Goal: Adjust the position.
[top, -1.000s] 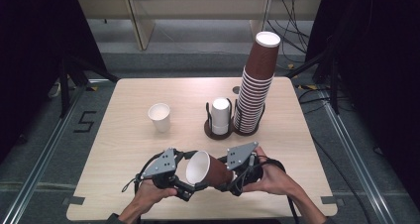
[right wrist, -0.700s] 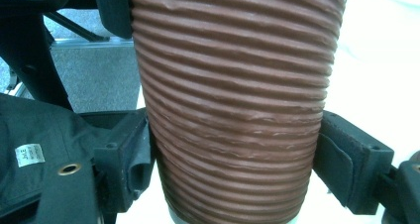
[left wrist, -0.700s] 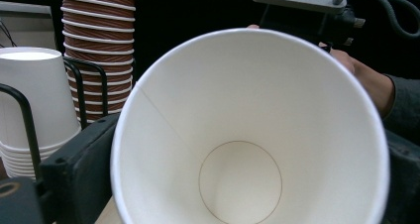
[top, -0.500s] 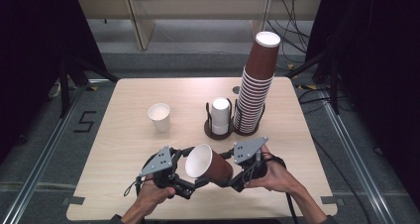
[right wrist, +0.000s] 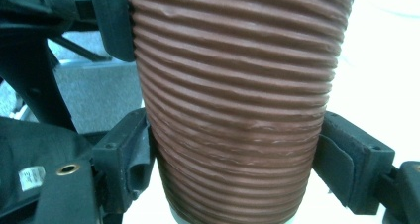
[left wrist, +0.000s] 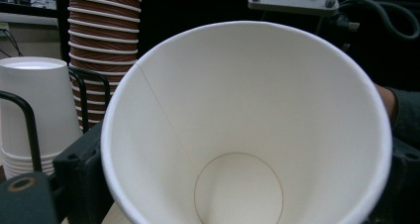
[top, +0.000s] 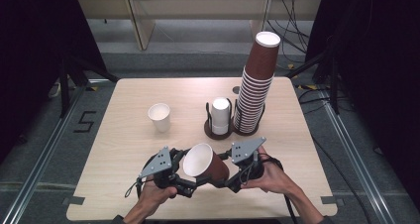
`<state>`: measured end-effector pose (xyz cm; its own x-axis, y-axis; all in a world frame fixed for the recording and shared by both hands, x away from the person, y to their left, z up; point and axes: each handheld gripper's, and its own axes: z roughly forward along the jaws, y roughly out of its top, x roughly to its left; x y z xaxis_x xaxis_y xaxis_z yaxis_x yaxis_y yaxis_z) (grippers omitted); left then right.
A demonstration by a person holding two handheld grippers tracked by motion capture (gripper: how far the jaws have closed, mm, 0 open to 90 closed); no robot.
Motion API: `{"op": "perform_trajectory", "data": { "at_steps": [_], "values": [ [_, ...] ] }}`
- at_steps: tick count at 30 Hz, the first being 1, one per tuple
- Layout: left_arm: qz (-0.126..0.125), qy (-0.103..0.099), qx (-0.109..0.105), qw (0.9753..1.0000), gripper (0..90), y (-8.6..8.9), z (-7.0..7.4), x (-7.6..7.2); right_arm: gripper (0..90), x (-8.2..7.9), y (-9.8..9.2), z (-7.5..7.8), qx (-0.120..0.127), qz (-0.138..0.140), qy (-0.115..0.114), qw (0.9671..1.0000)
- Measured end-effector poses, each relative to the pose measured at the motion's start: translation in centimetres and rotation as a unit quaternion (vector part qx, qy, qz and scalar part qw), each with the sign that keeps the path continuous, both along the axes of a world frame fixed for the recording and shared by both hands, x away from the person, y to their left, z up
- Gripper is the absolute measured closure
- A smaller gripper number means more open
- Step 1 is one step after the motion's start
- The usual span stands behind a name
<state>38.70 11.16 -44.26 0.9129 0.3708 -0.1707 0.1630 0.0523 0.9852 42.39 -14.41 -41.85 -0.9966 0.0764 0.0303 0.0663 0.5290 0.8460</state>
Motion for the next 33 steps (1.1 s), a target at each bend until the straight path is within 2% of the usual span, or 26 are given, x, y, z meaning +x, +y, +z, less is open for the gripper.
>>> {"op": "perform_trajectory", "data": {
  "at_steps": [3, 5, 7, 8, 13, 15, 17, 20, 21, 23, 26, 27, 29, 30, 31, 32, 33],
  "values": [
    [-0.003, -0.003, -0.002, 1.0000, 11.8, 0.0, 0.0, 0.0, 22.4, 0.0, 0.2, -0.2, 0.004, -0.002, 0.012, 0.9999],
    [-0.002, 0.002, -0.002, 1.0000, 12.6, 0.1, 0.1, 0.0, 21.9, 0.0, 0.2, -0.2, 0.008, -0.003, 0.014, 0.9999],
    [0.002, 0.006, -0.004, 1.0000, 12.9, 0.2, 0.1, 0.1, 19.6, 0.1, 0.1, -0.3, 0.011, -0.007, 0.018, 0.9997],
    [0.004, 0.006, -0.003, 1.0000, 13.0, 0.2, 0.2, 0.1, 16.9, 0.2, -0.1, -0.4, 0.009, -0.011, 0.029, 0.9995],
    [0.032, 0.007, 0.017, 0.9993, 13.1, 0.9, 0.8, 0.3, 15.8, 0.5, -1.2, -0.7, -0.004, -0.035, 0.031, 0.9989],
    [0.051, 0.000, 0.033, 0.9982, 13.1, 1.3, 1.0, 0.4, 15.8, 0.7, -2.0, -0.8, -0.009, -0.050, 0.033, 0.9981],
    [0.065, -0.001, 0.038, 0.9971, 13.0, 1.6, 1.1, 0.6, 16.0, 0.8, -2.6, -0.8, -0.012, -0.066, 0.032, 0.9973],
    [0.093, -0.002, 0.060, 0.9938, 13.0, 2.1, 1.0, 0.9, 17.0, 1.1, -3.7, -1.0, -0.021, -0.092, 0.023, 0.9953],
    [0.101, 0.001, 0.054, 0.9934, 13.0, 2.2, 0.9, 1.1, 17.3, 1.1, -3.9, -1.0, -0.023, -0.096, 0.027, 0.9948],
    [0.122, 0.001, 0.073, 0.9898, 13.1, 2.5, 0.9, 1.2, 18.1, 1.3, -4.4, -1.2, -0.023, -0.109, 0.027, 0.9935],
    [0.144, 0.005, 0.079, 0.9863, 13.0, 2.9, 0.7, 1.5, 18.7, 1.6, -5.1, -1.5, -0.031, -0.127, 0.022, 0.9912],
    [0.155, 0.004, 0.095, 0.9833, 13.1, 3.1, 0.8, 1.5, 18.9, 1.6, -5.3, -1.6, -0.035, -0.133, 0.028, 0.9901],
    [0.167, 0.009, 0.105, 0.9803, 13.0, 3.4, 0.8, 1.6, 18.9, 1.7, -5.6, -1.7, -0.037, -0.148, 0.020, 0.9881],
    [0.176, 0.009, 0.105, 0.9787, 13.0, 3.5, 0.7, 1.8, 18.9, 1.7, -5.8, -1.7, -0.037, -0.148, 0.024, 0.9880],
    [0.182, 0.011, 0.115, 0.9765, 13.0, 3.6, 0.8, 1.8, 19.1, 1.6, -6.0, -1.8, -0.043, -0.157, 0.028, 0.9862],
    [0.188, 0.011, 0.125, 0.9742, 13.0, 3.7, 0.8, 1.8, 19.1, 1.7, -6.1, -1.8, -0.042, -0.159, 0.023, 0.9861],
    [0.191, 0.015, 0.127, 0.9733, 13.0, 3.7, 0.8, 1.8, 19.2, 1.7, -6.2, -1.9, -0.044, -0.162, 0.020, 0.9856]
  ]
}}
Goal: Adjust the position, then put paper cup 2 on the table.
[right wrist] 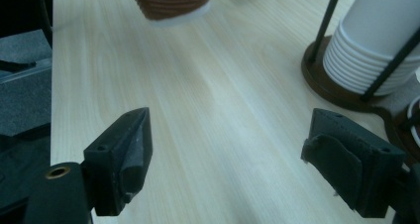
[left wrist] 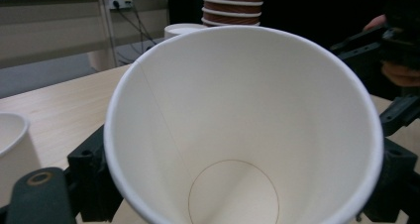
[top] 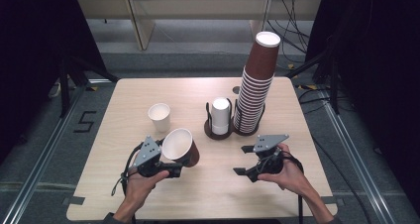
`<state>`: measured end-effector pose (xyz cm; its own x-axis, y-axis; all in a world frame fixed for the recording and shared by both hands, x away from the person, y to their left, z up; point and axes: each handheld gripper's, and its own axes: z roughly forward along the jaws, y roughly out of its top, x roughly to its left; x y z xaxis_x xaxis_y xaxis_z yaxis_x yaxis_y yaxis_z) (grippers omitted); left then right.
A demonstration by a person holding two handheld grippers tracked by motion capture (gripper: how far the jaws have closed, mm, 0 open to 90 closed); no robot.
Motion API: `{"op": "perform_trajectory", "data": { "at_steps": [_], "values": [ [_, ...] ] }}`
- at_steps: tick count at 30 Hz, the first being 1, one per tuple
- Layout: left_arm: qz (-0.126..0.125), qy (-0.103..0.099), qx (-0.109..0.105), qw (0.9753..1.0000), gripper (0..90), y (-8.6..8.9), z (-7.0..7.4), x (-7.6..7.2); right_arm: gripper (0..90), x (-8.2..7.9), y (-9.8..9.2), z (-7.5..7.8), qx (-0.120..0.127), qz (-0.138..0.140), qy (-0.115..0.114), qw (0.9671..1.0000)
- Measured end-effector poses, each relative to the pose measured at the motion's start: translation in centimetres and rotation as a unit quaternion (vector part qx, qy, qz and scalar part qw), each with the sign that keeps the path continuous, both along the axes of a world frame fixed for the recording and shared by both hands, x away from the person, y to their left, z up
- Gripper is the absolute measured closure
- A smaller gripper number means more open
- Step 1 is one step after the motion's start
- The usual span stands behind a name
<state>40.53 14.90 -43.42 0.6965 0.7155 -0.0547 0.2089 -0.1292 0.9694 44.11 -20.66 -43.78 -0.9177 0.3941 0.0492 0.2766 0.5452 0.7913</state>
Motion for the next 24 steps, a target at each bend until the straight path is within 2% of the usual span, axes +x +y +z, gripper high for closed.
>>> {"op": "perform_trajectory", "data": {
  "at_steps": [1, 2, 5, 7, 10, 12, 14, 15, 19, 20, 23, 24],
  "values": [
    [0.004, 0.002, 0.004, 1.0000, 13.0, 0.1, 0.0, 0.1, 19.4, 0.0, -0.1, 0.0, -0.004, 0.000, -0.006, 1.0000],
    [0.011, 0.005, 0.009, 0.9999, 13.0, 0.2, 0.0, 0.1, 19.4, -0.1, -0.2, -0.2, -0.002, -0.002, 0.004, 1.0000],
    [0.023, 0.009, 0.020, 0.9995, 12.9, 0.6, 0.0, 0.3, 19.4, 0.0, -0.7, -0.5, -0.009, -0.006, 0.003, 0.9999],
    [0.029, 0.014, 0.023, 0.9992, 12.8, 0.9, 0.0, 0.5, 19.5, -0.2, -0.9, -0.6, -0.010, -0.017, 0.011, 0.9998],
    [0.040, 0.014, 0.033, 0.9986, 12.8, 1.2, -0.1, 0.7, 19.5, -0.1, -1.2, -0.8, -0.012, -0.012, 0.005, 0.9998],
    [0.045, 0.016, 0.037, 0.9982, 12.7, 1.4, -0.2, 0.7, 19.5, -0.3, -1.4, -0.9, -0.012, -0.028, 0.019, 0.9994],
    [0.048, 0.015, 0.048, 0.9976, 12.7, 1.5, -0.3, 0.6, 19.5, -0.1, -1.6, -1.0, -0.016, -0.025, 0.011, 0.9995],
    [0.049, 0.014, 0.047, 0.9976, 12.7, 1.6, -0.4, 0.6, 19.5, 0.0, -1.7, -1.0, -0.018, -0.025, 0.006, 0.9995],
    [0.055, 0.021, 0.047, 0.9972, 12.6, 2.0, -0.5, 0.8, 19.5, 0.0, -2.1, -1.1, -0.017, -0.042, 0.015, 0.9989],
    [0.055, 0.028, 0.051, 0.9968, 12.6, 2.1, -0.5, 0.9, 19.5, 0.0, -2.1, -1.2, -0.017, -0.040, 0.011, 0.9990],
    [0.060, 0.033, 0.053, 0.9963, 12.5, 2.5, -0.7, 1.0, 19.3, 0.2, -2.4, -1.2, -0.013, -0.051, 0.015, 0.9985],
    [0.060, 0.035, 0.052, 0.9963, 12.5, 2.6, -0.7, 1.0, 19.3, 0.2, -2.6, -1.2, -0.012, -0.053, 0.022, 0.9983]
  ]
}}
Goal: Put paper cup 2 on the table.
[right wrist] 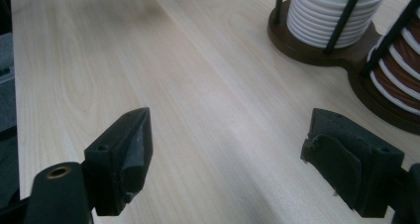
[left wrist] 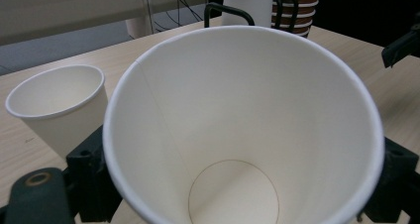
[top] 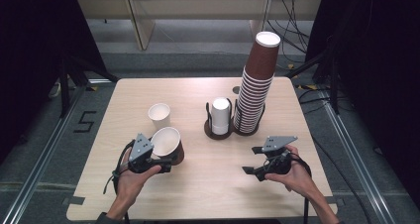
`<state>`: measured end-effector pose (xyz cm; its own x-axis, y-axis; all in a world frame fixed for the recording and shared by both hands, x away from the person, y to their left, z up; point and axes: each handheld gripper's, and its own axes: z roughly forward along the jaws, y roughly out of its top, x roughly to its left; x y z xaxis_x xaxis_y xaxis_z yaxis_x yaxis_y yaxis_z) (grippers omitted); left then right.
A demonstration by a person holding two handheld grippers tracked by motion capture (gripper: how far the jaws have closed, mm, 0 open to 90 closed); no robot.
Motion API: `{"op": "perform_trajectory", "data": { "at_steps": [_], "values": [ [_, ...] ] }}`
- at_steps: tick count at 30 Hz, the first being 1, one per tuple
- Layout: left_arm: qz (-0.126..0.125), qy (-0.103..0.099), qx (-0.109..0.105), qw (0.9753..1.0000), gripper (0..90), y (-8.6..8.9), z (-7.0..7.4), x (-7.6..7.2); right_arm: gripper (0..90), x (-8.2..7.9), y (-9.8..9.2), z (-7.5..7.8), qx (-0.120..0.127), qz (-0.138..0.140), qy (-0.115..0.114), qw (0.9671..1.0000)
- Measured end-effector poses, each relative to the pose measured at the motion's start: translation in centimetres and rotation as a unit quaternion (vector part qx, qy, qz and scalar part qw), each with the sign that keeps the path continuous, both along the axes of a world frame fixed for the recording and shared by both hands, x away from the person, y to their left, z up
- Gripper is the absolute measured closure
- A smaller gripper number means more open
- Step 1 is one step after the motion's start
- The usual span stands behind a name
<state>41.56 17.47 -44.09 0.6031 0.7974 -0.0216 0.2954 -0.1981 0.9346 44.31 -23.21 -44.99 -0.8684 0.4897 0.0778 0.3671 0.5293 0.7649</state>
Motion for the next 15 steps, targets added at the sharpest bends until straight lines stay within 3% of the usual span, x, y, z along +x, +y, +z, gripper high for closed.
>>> {"op": "perform_trajectory", "data": {
  "at_steps": [1, 2, 7, 15],
  "values": [
    [0.002, 0.001, 0.000, 1.0000, 12.5, 0.1, 0.0, 0.0, 19.1, 0.1, -0.1, 0.0, -0.002, -0.003, -0.009, 1.0000],
    [0.002, 0.003, 0.000, 1.0000, 12.5, 0.2, 0.0, 0.0, 19.1, 0.0, -0.1, 0.0, 0.002, -0.010, 0.001, 0.9999],
    [0.014, 0.007, 0.008, 0.9998, 12.4, 0.9, 0.1, 0.1, 19.0, 0.0, -0.4, 0.0, 0.001, -0.012, -0.009, 0.9999],
    [0.026, 0.013, 0.014, 0.9995, 12.4, 1.9, 0.2, 0.3, 18.4, 0.0, -0.9, -0.3, 0.004, -0.026, 0.000, 0.9997]
  ]
}}
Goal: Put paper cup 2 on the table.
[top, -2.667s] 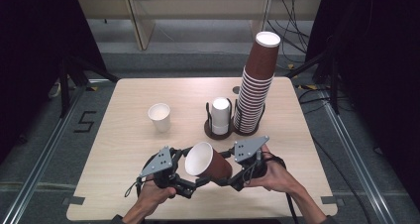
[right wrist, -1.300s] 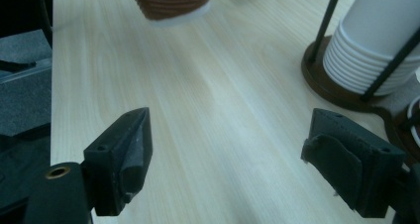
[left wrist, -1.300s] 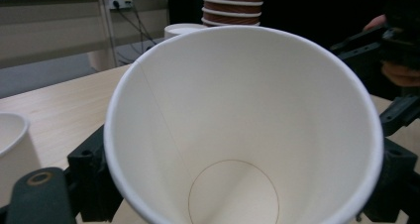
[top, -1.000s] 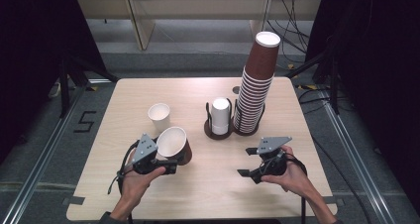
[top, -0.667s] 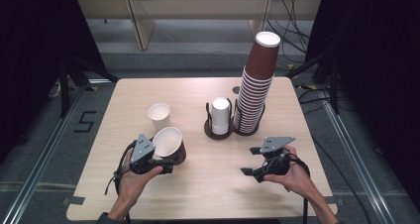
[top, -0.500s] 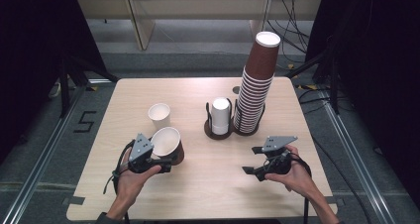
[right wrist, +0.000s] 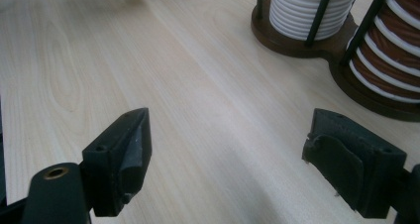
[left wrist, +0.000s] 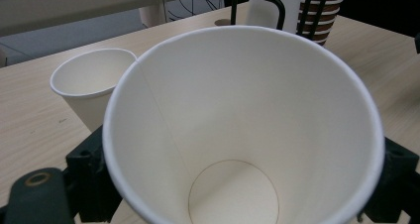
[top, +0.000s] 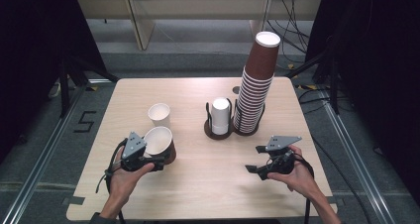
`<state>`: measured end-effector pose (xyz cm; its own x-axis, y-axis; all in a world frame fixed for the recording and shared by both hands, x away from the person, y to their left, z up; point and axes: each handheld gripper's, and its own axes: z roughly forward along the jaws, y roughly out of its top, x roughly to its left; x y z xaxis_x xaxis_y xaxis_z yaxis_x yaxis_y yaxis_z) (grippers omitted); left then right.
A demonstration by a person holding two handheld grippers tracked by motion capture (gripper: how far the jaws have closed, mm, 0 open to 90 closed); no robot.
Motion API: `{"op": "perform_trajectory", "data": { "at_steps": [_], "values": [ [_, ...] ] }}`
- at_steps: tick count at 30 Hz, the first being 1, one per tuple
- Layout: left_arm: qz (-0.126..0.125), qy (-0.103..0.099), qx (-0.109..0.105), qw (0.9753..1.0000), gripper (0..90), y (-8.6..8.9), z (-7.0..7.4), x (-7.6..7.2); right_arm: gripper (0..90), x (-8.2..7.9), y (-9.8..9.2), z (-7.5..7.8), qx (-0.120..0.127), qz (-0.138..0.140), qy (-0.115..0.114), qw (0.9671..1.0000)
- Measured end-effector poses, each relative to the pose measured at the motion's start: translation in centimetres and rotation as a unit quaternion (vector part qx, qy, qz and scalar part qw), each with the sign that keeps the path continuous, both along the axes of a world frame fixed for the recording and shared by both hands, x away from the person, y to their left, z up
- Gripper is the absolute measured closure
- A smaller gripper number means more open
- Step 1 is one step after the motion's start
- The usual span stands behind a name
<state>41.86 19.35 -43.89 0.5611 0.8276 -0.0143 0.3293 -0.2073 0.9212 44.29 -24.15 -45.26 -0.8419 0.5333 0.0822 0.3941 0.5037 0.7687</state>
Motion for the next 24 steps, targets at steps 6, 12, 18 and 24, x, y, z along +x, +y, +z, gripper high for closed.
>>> {"op": "perform_trajectory", "data": {
  "at_steps": [6, 12, 18, 24],
  "values": [
    [0.009, -0.001, 0.003, 1.0000, 12.4, 0.7, 0.4, 0.0, 18.2, -0.1, -0.4, -0.1, -0.003, -0.004, -0.001, 1.0000],
    [0.018, -0.003, 0.007, 0.9998, 12.4, 1.3, 0.7, 0.1, 18.3, -0.3, -0.8, -0.2, -0.003, -0.008, 0.002, 1.0000],
    [0.034, -0.002, 0.017, 0.9993, 12.4, 1.8, 0.5, 0.3, 18.4, -0.4, -1.1, -0.3, -0.007, -0.013, 0.005, 0.9999],
    [0.046, -0.003, 0.017, 0.9988, 12.4, 2.3, 0.4, 0.7, 18.5, -0.4, -1.3, -0.4, -0.006, -0.012, 0.002, 0.9999]
  ]
}}
